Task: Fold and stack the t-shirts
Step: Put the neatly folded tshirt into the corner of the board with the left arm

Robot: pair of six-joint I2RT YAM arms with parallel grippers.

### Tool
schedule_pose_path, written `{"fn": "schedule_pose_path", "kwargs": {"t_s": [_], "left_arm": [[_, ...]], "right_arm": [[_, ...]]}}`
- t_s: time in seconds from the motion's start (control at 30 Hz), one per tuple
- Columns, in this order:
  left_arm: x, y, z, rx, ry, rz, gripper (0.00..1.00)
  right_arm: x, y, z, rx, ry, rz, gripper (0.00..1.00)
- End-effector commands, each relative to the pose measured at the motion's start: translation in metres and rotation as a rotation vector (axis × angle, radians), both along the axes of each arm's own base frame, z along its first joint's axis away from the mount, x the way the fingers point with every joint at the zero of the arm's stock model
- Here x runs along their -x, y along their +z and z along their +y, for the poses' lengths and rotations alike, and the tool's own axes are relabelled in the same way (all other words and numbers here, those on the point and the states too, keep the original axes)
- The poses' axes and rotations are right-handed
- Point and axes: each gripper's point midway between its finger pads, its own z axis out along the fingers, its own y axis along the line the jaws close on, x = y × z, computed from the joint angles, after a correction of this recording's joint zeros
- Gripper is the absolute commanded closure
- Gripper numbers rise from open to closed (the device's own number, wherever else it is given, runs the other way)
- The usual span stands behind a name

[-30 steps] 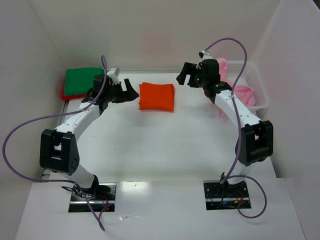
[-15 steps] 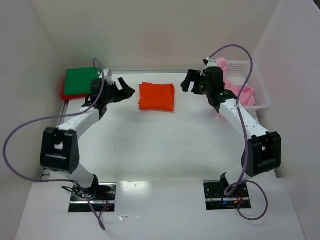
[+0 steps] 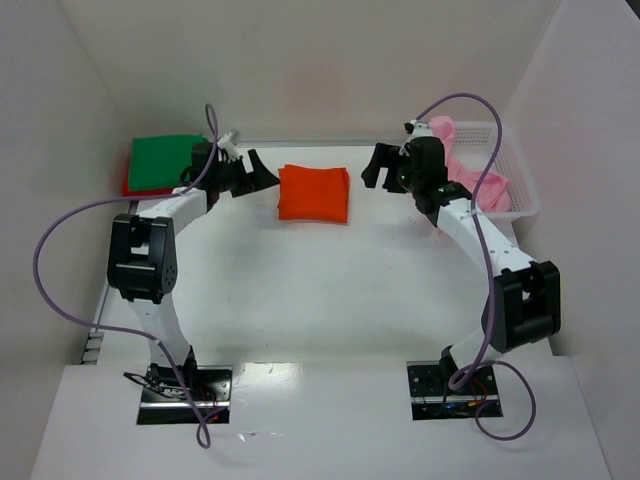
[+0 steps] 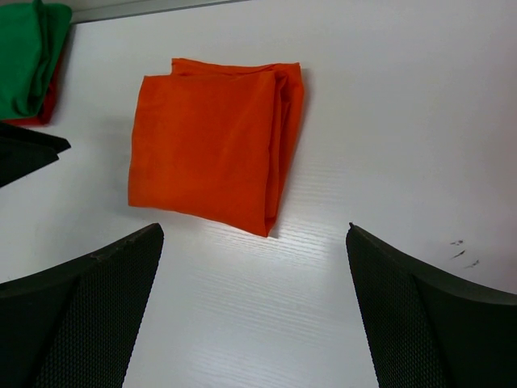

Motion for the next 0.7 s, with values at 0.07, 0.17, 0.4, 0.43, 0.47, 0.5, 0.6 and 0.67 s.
{"fn": "schedule_pose_path", "kwargs": {"t_s": [0.07,0.17,0.4,0.43,0.47,0.5,0.6,0.67], "left_arm": [[-0.006,-0.005,-0.008,0.018,-0.109,0.003,0.00],[-0.010,-0.013,-0.007,0.013,-0.102,0.015,0.00],[-0.017,-0.033,-0.004,0.027,-0.096,0.058,0.00],[-0.018,-0.037,-0.004,0.033,-0.092,0.065,0.00],[-0.018,-0.042,-0.004,0.033,-0.092,0.075,0.00],[-0.020,-0.040,-0.004,0.033,-0.092,0.064,0.00],[-0.023,-0.045,-0.005,0.047,-0.082,0.083,0.00],[-0.028,-0.051,-0.005,0.061,-0.054,0.112,0.00]], "right_arm": [[-0.015,0.011,-0.001,0.032,-0.017,-0.034,0.01],[-0.018,0.010,-0.002,0.036,-0.025,-0.033,0.01],[-0.023,-0.008,-0.001,0.057,-0.020,0.007,0.01],[-0.023,-0.008,-0.001,0.057,-0.020,0.007,0.01],[-0.025,-0.009,0.002,0.045,-0.017,0.014,0.01],[-0.026,-0.015,0.002,0.048,-0.016,0.026,0.01],[-0.026,-0.020,0.005,0.039,-0.011,0.040,0.01],[-0.031,-0.031,0.006,0.045,-0.010,0.061,0.01]]}}
